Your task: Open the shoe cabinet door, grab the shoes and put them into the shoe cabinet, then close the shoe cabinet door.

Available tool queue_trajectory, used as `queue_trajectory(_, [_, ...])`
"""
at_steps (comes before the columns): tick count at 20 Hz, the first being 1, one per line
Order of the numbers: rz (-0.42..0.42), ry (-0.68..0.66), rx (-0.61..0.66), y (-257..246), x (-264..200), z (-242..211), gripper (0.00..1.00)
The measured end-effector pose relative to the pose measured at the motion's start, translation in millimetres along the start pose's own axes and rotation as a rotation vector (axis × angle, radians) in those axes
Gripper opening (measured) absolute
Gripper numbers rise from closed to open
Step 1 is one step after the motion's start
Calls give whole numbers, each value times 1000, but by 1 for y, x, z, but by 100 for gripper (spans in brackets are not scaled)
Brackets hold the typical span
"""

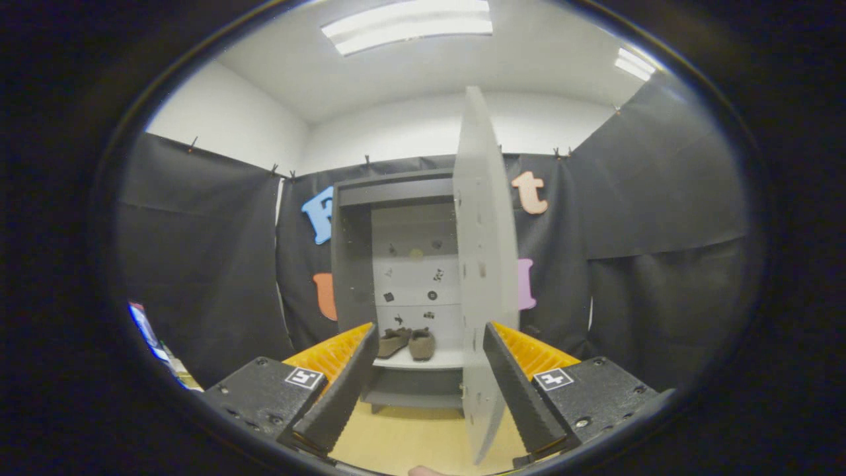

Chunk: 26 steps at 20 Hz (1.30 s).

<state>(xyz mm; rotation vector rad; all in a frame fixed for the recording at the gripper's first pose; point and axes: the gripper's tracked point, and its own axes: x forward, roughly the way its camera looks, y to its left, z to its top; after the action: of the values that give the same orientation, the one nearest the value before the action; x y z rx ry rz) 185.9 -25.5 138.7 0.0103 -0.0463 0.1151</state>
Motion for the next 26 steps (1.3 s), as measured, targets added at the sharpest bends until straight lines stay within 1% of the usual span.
queue_trajectory(3, [-86, -70, -33, -50, -23, 14, 100])
queue_trajectory(7, [-200, -156, -141, -109, -44, 29, 100])
queue_trajectory(9, [-257, -135, -173, -132, -47, 20, 100])
queue_trajectory(10, [-260, -111, -180, -138, -45, 14, 100])
queue_trajectory(13, [-229, -4, -168, -152, -27, -14, 100])
queue_trajectory(16, [-219, 68, -99, -176, 6, -38, 100])
queue_trajectory(18, [-201, 130, -37, -189, 29, -61, 100])
queue_trajectory(19, [-199, 153, -22, -196, 43, -71, 100])
queue_trajectory(21, [-229, 180, -37, -216, 66, -84, 100])
queue_trajectory(22, [-227, 195, -43, -221, 76, -91, 100])
queue_trajectory(24, [-188, 227, -13, -216, 95, -105, 100])
queue_trajectory(26, [-116, 254, 32, -200, 110, -119, 100])
